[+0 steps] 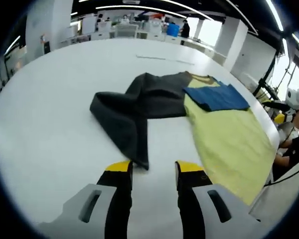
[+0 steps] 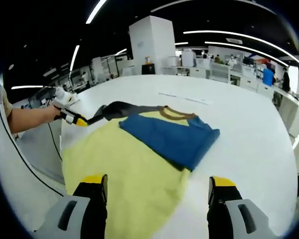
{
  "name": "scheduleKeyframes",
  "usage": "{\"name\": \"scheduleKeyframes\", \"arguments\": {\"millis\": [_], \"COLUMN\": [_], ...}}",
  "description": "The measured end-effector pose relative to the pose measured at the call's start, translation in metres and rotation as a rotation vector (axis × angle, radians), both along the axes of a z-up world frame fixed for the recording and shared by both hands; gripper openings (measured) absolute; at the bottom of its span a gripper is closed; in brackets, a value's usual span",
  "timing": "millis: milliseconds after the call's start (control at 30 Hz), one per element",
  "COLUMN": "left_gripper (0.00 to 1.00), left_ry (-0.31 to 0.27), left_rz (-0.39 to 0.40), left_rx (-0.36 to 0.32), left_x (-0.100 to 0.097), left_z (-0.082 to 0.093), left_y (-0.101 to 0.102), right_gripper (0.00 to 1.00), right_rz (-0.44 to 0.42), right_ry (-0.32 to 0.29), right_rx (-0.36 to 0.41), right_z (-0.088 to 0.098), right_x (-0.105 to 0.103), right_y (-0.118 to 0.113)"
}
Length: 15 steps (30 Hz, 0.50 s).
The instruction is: Fold the garment on the visible template until the final outline fits inside the template.
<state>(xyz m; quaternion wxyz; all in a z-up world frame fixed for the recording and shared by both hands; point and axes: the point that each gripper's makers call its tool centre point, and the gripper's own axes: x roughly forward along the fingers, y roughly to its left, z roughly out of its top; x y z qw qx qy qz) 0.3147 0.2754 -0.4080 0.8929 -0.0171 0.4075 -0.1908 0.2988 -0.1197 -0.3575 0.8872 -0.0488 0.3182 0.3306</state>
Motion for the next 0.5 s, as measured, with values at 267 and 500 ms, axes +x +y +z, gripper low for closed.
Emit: {"name": "scheduleKeyframes", "arguments": {"millis": [267, 500], "left_gripper": [0.19, 0.10], "left_ry": [0.010, 0.018], "left_rz": [0.058, 0.071], "left_rx": [-0.060, -0.056], "left_x": [0.0034, 0.0016], "left_z": [-0.0012, -0.0012], "left_y": [0.0032, 0.0063], "right_gripper": [0.82, 0.82], "right_rz": [-0.002, 0.002], "right_ry": [0.006, 0.012], "right_rx": [-0.006, -0.003], "right_z": [-0.0021, -0.0042], "right_x": [-0.0032, -0.0068], "right_y": [-0.0025, -0.0006]}}
